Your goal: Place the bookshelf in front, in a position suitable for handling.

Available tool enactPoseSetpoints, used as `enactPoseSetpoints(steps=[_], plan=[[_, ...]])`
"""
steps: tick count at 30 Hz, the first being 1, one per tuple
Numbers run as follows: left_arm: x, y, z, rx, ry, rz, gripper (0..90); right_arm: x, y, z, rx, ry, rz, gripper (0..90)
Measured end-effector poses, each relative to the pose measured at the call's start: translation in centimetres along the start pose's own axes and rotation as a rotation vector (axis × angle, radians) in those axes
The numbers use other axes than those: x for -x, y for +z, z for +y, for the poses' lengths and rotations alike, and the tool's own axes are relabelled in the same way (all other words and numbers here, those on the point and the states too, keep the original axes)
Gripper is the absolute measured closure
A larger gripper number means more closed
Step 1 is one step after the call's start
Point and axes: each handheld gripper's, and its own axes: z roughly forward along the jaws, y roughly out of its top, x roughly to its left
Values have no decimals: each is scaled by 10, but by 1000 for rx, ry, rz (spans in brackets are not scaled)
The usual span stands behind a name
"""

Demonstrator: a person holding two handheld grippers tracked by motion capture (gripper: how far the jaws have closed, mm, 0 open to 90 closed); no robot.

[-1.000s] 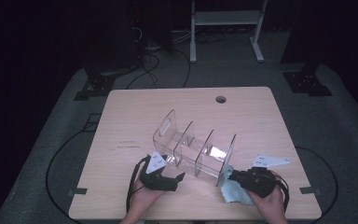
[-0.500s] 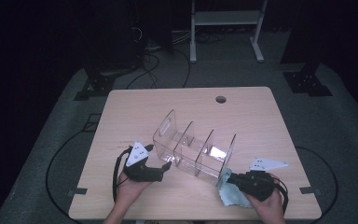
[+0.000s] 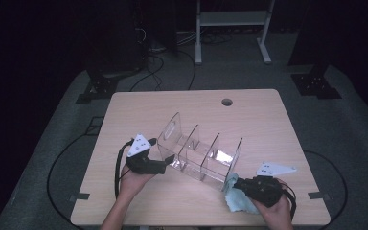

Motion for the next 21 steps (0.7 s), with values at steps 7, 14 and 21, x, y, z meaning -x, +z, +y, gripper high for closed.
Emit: enactPoseSetpoints(steps=[7,14,21], plan=[[-6,8,-1,-25,-19,-79,69,-1,4,1,-14,-4,-3,850],[-2,4,-4,-26,-11,-99,75,3,2,2,-23,-4,-15,850],[5,6,-2,-35,24,-115,73,9,-9,-3,-40,4,-44,850]])
